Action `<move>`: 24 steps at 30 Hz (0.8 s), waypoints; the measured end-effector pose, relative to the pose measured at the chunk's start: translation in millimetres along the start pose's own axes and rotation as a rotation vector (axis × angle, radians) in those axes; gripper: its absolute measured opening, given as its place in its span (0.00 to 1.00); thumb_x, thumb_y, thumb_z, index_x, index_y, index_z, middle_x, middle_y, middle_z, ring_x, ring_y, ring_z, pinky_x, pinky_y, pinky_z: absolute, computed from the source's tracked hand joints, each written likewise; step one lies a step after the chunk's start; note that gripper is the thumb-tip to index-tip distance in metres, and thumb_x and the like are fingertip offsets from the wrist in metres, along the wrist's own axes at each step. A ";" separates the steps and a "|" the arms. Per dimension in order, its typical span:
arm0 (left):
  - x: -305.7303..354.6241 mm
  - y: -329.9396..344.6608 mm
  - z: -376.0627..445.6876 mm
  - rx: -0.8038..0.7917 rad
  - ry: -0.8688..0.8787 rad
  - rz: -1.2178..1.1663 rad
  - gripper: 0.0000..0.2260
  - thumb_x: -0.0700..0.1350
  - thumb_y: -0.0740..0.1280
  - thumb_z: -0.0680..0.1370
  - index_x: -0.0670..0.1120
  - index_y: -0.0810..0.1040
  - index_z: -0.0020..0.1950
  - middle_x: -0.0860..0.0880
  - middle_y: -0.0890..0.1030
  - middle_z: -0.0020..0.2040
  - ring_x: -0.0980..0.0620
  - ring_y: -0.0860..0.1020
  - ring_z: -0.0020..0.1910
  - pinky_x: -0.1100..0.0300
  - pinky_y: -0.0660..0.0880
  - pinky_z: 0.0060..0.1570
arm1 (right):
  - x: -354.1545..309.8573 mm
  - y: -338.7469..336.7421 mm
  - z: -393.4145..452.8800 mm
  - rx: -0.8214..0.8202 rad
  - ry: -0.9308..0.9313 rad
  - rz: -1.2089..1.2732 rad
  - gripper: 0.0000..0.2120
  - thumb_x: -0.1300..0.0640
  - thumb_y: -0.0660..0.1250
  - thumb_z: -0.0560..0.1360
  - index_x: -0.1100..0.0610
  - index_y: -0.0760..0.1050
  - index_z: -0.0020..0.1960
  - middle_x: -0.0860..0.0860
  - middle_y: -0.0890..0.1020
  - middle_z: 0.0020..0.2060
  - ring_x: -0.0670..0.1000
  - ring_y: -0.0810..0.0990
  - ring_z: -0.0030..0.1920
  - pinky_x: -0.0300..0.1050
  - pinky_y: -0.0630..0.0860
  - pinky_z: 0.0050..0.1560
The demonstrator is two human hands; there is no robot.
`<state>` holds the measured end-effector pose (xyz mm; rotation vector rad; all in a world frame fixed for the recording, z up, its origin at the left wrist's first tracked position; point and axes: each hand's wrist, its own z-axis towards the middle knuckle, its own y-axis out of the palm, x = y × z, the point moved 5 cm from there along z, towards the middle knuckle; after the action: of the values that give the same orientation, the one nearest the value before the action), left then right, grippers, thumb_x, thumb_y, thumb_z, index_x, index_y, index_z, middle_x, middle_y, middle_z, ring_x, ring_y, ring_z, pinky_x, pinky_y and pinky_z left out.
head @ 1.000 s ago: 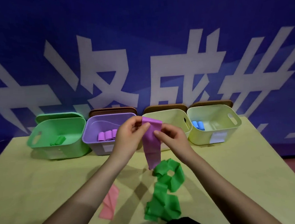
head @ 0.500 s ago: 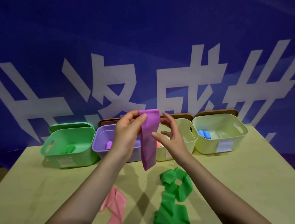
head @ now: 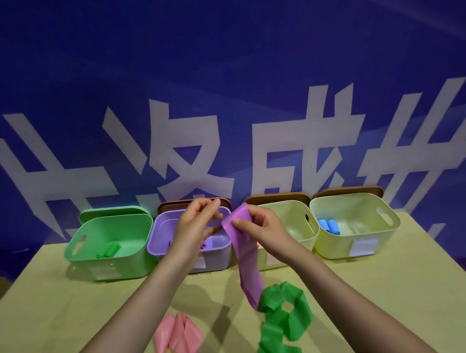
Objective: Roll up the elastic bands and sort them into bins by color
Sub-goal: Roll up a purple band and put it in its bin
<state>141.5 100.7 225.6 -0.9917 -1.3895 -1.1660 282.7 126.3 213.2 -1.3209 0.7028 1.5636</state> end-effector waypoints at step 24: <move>-47.6 15.0 -35.4 0.085 -0.377 -0.505 0.05 0.42 0.66 0.77 0.44 0.77 0.41 0.49 0.73 0.32 0.56 0.68 0.29 0.68 0.65 0.25 | 18.6 9.4 -23.9 0.089 0.146 -0.101 0.20 0.54 0.58 0.82 0.58 0.65 0.32 0.51 0.65 0.28 0.45 0.63 0.30 0.40 0.60 0.33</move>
<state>169.3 69.8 180.7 -0.8506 -2.0576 -1.3086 284.6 107.2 188.1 -1.3920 0.7747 1.3508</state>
